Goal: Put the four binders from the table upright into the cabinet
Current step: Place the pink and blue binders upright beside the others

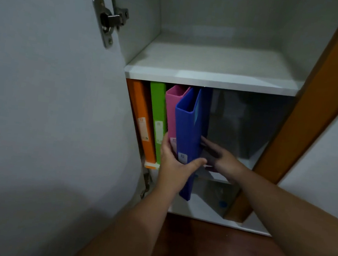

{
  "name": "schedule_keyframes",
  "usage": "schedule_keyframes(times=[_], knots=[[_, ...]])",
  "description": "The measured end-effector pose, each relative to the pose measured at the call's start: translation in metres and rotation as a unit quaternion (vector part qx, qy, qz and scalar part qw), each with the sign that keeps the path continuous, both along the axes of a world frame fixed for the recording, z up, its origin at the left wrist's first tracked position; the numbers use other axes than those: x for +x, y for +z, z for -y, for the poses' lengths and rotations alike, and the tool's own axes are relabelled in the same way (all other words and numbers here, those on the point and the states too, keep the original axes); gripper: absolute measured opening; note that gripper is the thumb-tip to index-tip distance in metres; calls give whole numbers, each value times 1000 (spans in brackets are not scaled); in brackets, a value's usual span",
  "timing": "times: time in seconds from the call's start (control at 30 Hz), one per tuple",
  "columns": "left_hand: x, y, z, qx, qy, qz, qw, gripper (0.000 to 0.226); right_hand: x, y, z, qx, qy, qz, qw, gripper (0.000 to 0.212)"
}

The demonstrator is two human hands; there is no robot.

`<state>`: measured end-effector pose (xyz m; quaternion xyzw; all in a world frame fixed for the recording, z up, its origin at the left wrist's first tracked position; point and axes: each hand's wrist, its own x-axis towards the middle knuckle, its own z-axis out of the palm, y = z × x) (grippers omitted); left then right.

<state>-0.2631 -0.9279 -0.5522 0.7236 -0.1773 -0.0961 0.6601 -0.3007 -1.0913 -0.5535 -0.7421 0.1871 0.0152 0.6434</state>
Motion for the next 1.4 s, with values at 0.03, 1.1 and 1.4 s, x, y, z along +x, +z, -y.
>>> schedule_keyframes(times=[0.03,1.1,1.4], knots=[[3,1,-6,12,-24,-15,1000,107,-6,3,2,-21,47,-11,999,75],[77,33,-6,268,102,283,915,20,50,-12,20,-175,47,-50,982,80],[70,33,-25,210,124,304,921,32,52,-10,19,-162,44,-53,984,81]])
